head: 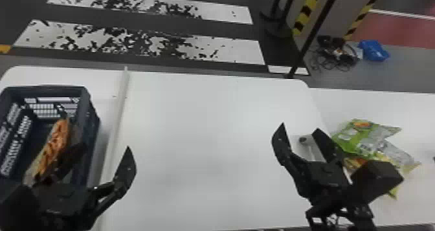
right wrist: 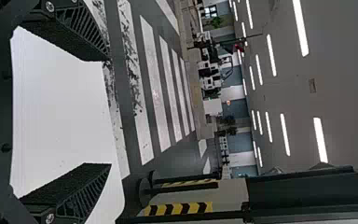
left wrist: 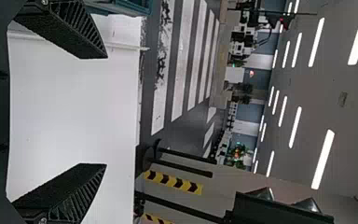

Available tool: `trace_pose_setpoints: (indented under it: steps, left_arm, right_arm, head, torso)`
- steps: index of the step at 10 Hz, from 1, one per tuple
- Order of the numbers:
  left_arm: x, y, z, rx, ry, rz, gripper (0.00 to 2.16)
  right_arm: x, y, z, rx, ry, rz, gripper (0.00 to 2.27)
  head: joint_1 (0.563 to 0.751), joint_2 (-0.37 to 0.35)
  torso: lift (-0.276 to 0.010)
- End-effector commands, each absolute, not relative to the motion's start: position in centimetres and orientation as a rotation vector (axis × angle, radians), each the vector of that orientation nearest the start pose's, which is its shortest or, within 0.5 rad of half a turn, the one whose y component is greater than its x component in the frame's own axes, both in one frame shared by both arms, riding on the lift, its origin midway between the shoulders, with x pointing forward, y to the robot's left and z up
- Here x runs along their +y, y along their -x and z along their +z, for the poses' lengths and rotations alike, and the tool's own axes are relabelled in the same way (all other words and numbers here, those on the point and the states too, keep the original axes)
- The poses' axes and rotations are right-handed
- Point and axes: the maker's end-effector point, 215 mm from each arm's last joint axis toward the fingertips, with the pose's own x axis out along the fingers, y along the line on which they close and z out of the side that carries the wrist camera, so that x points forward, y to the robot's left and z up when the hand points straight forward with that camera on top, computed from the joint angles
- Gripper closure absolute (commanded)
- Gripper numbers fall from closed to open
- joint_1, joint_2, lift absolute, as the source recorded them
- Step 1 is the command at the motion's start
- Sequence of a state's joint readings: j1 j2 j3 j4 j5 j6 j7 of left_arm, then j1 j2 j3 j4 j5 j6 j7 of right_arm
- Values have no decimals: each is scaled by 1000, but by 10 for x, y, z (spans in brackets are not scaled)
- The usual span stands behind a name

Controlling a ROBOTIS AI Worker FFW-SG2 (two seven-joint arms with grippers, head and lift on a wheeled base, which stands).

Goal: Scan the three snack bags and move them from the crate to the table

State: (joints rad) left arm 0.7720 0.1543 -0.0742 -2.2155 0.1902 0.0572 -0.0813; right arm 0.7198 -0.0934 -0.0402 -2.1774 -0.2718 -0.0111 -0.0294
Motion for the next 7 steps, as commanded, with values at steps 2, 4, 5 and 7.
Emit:
trace_pose_setpoints:
  steps: [2,4,5,7]
  left_arm:
    - [234,-346,-351,185,47,-112,36]
    - [276,-344,-367,241,-122,15,36]
    - [282,-343,-378,271,-129,31,36]
    - [294,-344,-401,309,-121,47,39]
  right_arm:
    - [-258,-376,-363,84,-181,-25,83]
    - [-249,-372,-365,79,-188,-3,83]
    - [-250,-371,-364,70,-188,-4,83]
    - [-251,-370,-366,70,-183,-3,83]
  head:
    - [695,-111]
    - [695,-40]
    - [695,14]
    - [695,53]
  torso:
    - [-62]
    - [-62]
    - [-62]
    - [-62]
